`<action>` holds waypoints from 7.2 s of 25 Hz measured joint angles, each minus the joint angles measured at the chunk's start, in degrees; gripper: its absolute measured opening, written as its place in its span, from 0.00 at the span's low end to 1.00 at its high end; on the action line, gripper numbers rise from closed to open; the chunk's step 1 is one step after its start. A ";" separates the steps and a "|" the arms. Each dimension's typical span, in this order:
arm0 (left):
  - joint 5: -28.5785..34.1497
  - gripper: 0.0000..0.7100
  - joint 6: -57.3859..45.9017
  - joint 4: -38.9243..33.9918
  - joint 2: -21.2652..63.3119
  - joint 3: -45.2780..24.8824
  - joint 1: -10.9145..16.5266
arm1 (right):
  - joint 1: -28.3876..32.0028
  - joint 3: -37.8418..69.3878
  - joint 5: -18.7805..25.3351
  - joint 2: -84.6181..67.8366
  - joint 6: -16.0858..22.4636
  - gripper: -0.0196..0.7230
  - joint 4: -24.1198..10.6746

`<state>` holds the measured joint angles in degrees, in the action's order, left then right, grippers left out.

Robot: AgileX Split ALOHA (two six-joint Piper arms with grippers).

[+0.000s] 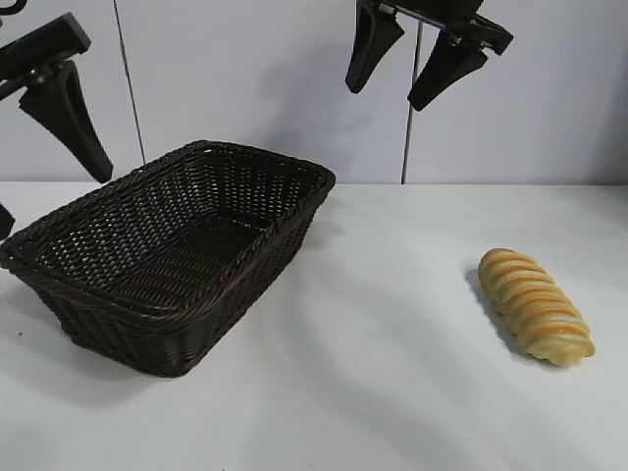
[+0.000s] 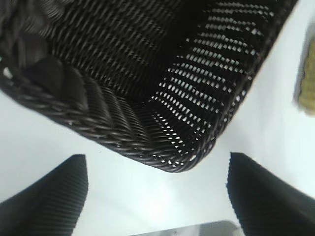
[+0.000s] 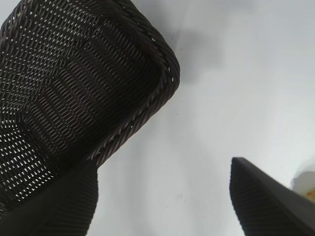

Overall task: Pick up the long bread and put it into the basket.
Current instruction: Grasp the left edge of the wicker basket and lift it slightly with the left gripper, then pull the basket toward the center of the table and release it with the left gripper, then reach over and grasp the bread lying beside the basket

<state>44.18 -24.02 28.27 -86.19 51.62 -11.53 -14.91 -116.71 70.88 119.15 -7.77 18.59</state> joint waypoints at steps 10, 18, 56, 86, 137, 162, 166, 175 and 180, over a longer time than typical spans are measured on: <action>-7.82 0.80 -8.90 2.75 0.00 -1.56 0.00 | 0.00 0.00 0.00 0.00 0.00 0.75 -0.11; -8.61 0.80 -9.11 2.69 0.00 -3.09 0.00 | 0.00 0.00 0.00 0.00 0.00 0.75 -0.11; -23.48 0.57 -4.39 10.84 -13.27 -7.01 -1.83 | 0.00 0.00 0.06 0.00 0.05 0.75 -0.11; -12.30 0.15 -3.33 5.12 -13.36 2.68 -2.01 | 0.00 0.00 0.00 0.00 0.22 0.75 -0.17; 23.15 0.42 30.17 -5.15 -41.32 45.52 0.25 | 0.00 0.00 0.07 0.00 0.29 0.75 -0.12; 24.93 0.76 30.17 -7.51 -23.90 45.17 0.51 | 0.00 0.00 0.01 0.00 0.29 0.75 -0.12; 24.59 0.76 30.17 -4.62 -19.66 42.52 0.51 | 0.00 0.00 0.01 0.00 0.29 0.75 -0.12; 16.09 0.76 30.17 4.72 -16.36 33.41 0.51 | 0.00 0.00 0.01 0.00 0.35 0.75 0.05; 11.03 0.76 30.17 7.70 -17.21 30.41 0.46 | 0.00 0.00 0.01 0.00 0.35 0.75 0.05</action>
<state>55.22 6.15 35.98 -103.40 82.04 -11.07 -14.91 -116.71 70.89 119.15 -7.43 18.63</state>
